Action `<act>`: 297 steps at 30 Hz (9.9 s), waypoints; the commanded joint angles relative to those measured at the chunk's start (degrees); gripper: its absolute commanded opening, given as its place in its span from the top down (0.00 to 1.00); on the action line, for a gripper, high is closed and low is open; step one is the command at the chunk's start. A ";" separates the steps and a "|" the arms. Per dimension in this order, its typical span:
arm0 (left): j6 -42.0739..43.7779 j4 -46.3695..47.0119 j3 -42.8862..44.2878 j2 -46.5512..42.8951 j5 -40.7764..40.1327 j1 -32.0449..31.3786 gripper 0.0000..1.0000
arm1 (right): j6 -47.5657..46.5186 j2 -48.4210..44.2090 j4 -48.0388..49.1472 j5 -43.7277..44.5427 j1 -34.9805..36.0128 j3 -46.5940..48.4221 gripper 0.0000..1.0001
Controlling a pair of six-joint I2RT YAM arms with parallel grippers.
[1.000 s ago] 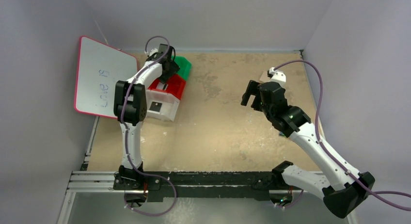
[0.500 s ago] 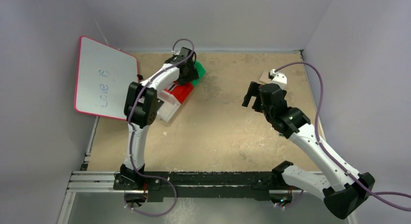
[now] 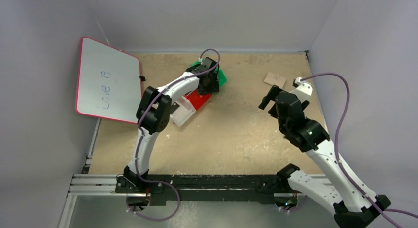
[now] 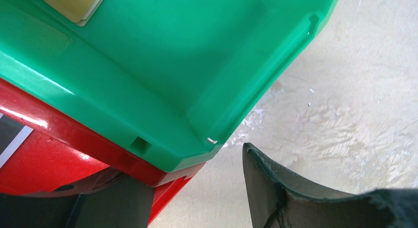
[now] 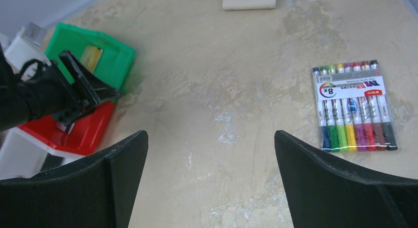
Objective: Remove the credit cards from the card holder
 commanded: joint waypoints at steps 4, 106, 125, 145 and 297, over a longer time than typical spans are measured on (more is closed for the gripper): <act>5.48 0.96 0.84 -0.72 4.65 -3.57 0.39 | 4.16 -6.76 -3.63 9.53 0.08 0.04 0.00; 0.92 13.73 -40.06 -45.32 -12.79 9.79 0.11 | -18.63 56.84 11.12 -20.58 -34.97 38.38 0.00; -6.90 13.77 -61.88 -68.92 -4.30 9.78 0.11 | -33.14 88.77 8.05 -29.41 -37.47 62.07 0.09; -10.51 12.98 -66.03 -73.83 1.10 9.75 0.13 | -14.80 49.88 16.59 -35.50 -30.88 5.64 0.31; -33.19 33.47 -82.48 -47.84 -18.32 -28.04 0.92 | 25.79 22.42 16.84 -22.96 20.22 -22.44 0.70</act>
